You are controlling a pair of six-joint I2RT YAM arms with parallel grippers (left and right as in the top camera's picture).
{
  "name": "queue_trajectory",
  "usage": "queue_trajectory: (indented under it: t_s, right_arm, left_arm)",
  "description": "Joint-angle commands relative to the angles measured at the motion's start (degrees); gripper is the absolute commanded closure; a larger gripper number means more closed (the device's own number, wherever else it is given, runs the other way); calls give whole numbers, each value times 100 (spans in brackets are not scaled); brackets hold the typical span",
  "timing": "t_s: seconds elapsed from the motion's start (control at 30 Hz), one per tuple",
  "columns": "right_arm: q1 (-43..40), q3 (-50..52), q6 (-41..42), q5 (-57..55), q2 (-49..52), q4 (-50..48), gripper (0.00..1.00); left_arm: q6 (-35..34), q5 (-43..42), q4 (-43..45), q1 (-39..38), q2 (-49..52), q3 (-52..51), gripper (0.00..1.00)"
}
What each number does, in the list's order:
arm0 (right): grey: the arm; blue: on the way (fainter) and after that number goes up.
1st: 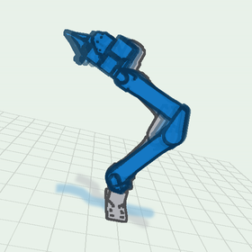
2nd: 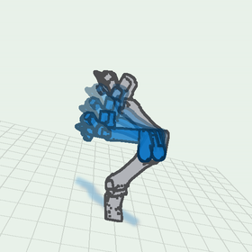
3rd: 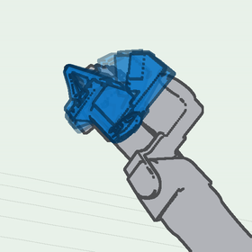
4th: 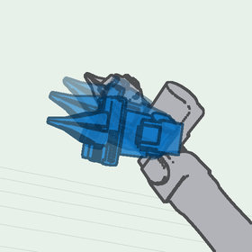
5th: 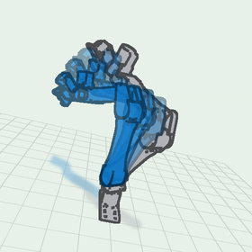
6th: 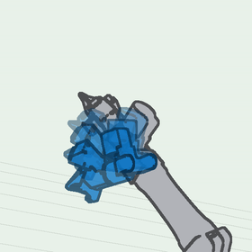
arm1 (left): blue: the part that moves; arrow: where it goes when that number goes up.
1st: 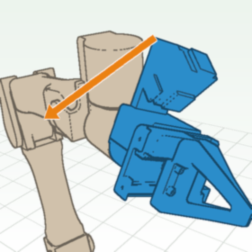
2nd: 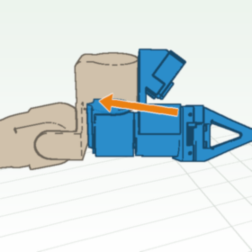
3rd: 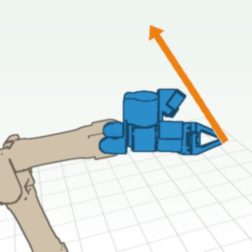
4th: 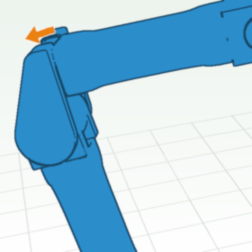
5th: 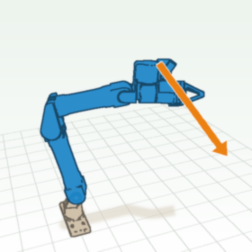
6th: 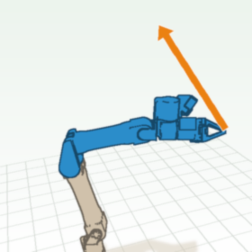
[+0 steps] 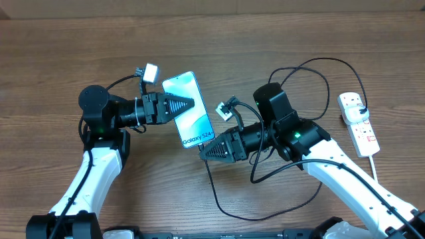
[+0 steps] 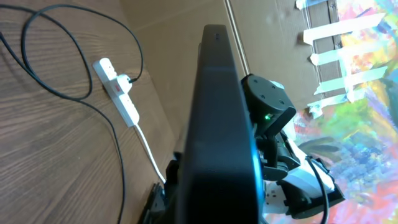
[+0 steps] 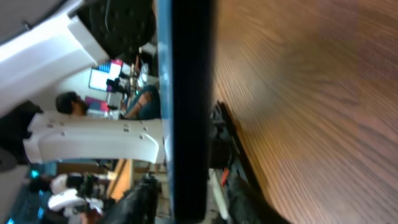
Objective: Plug charger to phone and switch on socket
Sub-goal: 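Rotate the right gripper upward and push the plug into the phone port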
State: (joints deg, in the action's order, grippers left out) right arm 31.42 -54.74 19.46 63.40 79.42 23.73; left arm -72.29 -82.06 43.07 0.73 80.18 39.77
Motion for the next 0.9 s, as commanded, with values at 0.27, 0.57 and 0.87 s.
queue_trajectory:
  t_s: [0.27, 0.57, 0.87]
  right_arm:
    - [-37, -129, -345, -1475, -1121, 898, 3]
    - [857, -87, -341, -5635, -2221, 1528, 10]
    - [1950, -83, -295, -6264, -1161, 1051, 41]
  left_arm:
    - [695, 769, -197, -37, 7, 57, 96]
    - [857, 1008, -857, -39, 7, 57, 96]
    - [793, 981, -857, -39, 7, 57, 96]
